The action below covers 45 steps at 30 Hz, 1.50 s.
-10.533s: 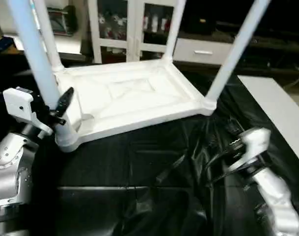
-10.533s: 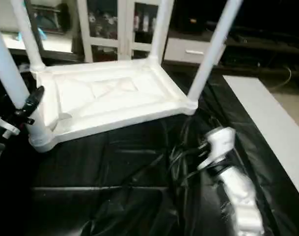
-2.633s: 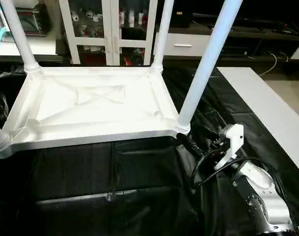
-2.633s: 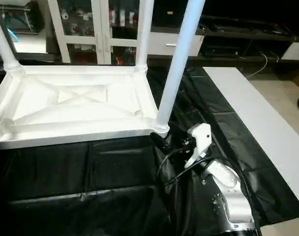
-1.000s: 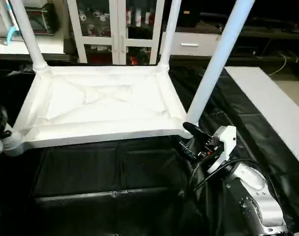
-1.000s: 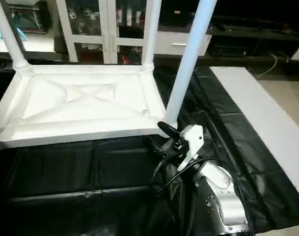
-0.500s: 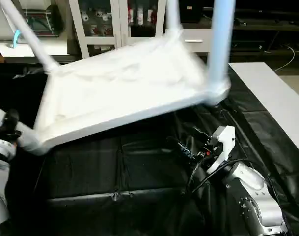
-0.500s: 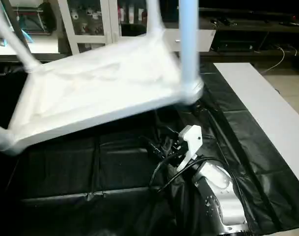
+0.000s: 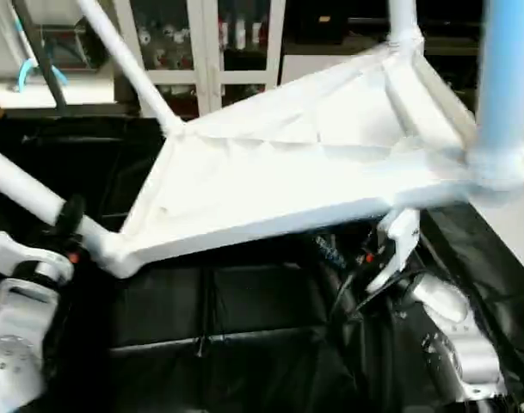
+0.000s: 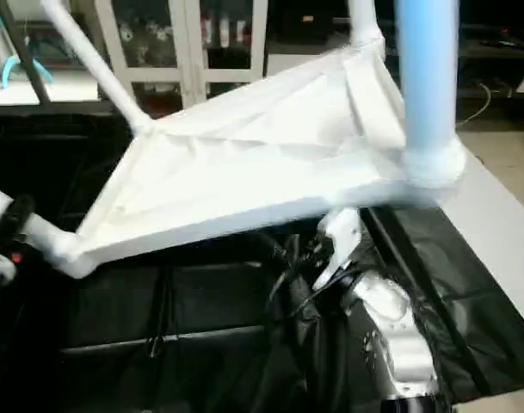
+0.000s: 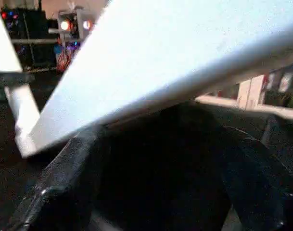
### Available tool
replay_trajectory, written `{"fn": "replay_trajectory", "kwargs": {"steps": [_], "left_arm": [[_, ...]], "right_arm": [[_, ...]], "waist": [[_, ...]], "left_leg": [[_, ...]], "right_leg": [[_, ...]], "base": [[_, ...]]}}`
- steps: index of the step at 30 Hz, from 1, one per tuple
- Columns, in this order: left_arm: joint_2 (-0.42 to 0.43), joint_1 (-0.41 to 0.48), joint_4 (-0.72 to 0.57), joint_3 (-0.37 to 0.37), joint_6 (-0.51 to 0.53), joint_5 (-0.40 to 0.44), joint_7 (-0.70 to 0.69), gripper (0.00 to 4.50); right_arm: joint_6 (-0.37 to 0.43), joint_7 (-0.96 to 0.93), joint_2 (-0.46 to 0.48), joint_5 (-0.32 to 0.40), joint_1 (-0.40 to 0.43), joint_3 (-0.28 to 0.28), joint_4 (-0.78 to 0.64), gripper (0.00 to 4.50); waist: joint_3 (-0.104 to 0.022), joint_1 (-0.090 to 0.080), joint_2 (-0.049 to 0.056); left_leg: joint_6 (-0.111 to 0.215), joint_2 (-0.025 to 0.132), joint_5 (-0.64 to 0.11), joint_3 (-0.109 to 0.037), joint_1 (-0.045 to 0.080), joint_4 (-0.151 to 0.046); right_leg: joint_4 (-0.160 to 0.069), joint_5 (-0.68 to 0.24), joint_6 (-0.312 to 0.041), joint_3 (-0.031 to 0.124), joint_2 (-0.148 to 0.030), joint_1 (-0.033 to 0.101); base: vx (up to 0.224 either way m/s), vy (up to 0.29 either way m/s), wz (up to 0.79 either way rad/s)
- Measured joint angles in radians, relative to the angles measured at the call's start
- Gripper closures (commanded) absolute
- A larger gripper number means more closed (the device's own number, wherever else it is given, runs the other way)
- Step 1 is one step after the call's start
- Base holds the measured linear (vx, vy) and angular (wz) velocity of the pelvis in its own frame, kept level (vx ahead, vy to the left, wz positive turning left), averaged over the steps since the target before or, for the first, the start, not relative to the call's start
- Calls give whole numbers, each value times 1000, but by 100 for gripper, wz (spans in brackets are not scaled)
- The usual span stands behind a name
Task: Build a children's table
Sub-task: Flip table
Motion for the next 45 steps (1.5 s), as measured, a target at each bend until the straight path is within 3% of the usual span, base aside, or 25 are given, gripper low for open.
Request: {"fn": "replay_trajectory", "kwargs": {"steps": [8, 14, 19, 25, 29, 33, 45], "left_arm": [[-80, 5, -34, 22, -10, -30, 99, 240], [-131, 8, -40, 29, -25, -66, 138, 240], [-140, 16, -46, 19, -38, -81, 153, 241], [-138, 22, -50, 14, -47, -84, 163, 241], [-137, 23, -50, -2, -47, -84, 164, 241], [-137, 27, -51, -6, -50, -85, 165, 241], [-134, 30, -52, -13, -55, -87, 165, 244]], "right_arm": [[0, -14, 11, -1, -20, 3, -1, 86], [-19, -105, 84, 21, -123, -50, -4, 86], [106, -100, 146, 169, -132, -44, -32, 42], [142, -120, 187, 194, -145, -38, -37, 1], [172, -209, 235, 204, -229, -73, 12, 0], [226, -261, 263, 260, -291, -104, 41, 0], [247, -275, 273, 284, -307, -108, 43, 0]], "waist": [[-5, -5, 2], [-10, -5, -1], [-15, -3, -6], [-16, -6, -9], [-17, -7, -9], [-17, -7, -9], [-16, -5, -10]], "left_leg": [[0, -1, 0, 0, -1, -1], [0, -2, 0, 0, 0, -1], [0, -2, 0, 0, -1, -1], [0, -2, 0, 0, -1, -3], [0, -3, 0, 0, -1, -4], [0, -3, 0, 0, -1, -5], [0, -3, 0, 0, -2, -8]], "right_leg": [[0, 0, 1, 0, -2, 0], [-1, -1, 2, 0, -2, -1], [-2, -3, 5, -1, -2, 0], [-2, -3, 6, 0, -2, 0], [-2, -3, 6, 0, -2, -2], [-3, -3, 7, 0, -2, -2], [-3, -4, 9, 0, -3, -2]], "base": [[0, 0, 0], [0, 0, 0], [0, 0, 0], [0, 0, 0], [0, 0, 0], [0, 0, 0], [0, 0, 0]]}}
